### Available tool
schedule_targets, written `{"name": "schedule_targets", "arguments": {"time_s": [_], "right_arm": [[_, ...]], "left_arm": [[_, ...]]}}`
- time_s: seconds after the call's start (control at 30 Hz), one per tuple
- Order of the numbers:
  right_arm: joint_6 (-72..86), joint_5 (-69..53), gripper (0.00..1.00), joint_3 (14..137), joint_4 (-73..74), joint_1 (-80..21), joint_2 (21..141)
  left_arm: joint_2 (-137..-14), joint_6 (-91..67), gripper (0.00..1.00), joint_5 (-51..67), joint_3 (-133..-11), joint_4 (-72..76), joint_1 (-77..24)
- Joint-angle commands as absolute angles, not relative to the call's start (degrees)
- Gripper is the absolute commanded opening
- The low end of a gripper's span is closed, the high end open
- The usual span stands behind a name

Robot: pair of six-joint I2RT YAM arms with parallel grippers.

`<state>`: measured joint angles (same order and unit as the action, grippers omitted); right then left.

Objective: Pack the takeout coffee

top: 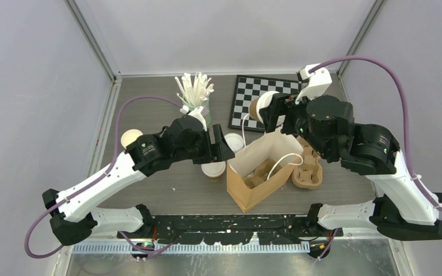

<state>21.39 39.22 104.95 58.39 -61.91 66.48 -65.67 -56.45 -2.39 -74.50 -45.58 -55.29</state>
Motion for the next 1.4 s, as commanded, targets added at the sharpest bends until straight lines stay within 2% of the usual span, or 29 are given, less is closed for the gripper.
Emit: {"name": "schedule_targets", "arguments": {"time_s": [0.0, 0.37, 0.8, 0.9, 1.07, 1.27, 1.37], "right_arm": [[22.7, 40.4, 0.78, 104.9, 57.4, -62.0, 63.5], [22.4, 40.7, 0.78, 103.6, 58.4, -62.0, 60.1], [23.0, 40.6, 0.78, 99.2, 57.8, -61.9, 57.0], [22.3, 41.0, 0.78, 98.7, 57.5, -62.0, 56.6], [21.3, 41.1, 0.78, 98.7, 56.7, -62.0, 56.8], [21.0, 41.0, 0.78, 99.6, 55.8, -61.9, 57.3], [20.7, 41.2, 0.78, 99.9, 55.7, -62.0, 57.5]], "left_arm": [[-65.5, -57.2, 0.73, -7.1, -77.5, -43.1, -58.1], [-70.4, -59.7, 0.71, -8.5, -82.5, -49.0, -60.6], [-71.4, -63.3, 0.57, -10.0, -83.2, -53.5, -61.9], [-72.4, -62.7, 0.47, -8.8, -83.8, -53.5, -62.0], [-74.0, -60.4, 0.22, -8.4, -85.8, -53.9, -61.9], [-74.5, -53.1, 0.02, -8.6, -86.4, -50.0, -61.6], [-74.5, -49.8, 0.00, -7.3, -86.1, -48.8, -59.8]]}}
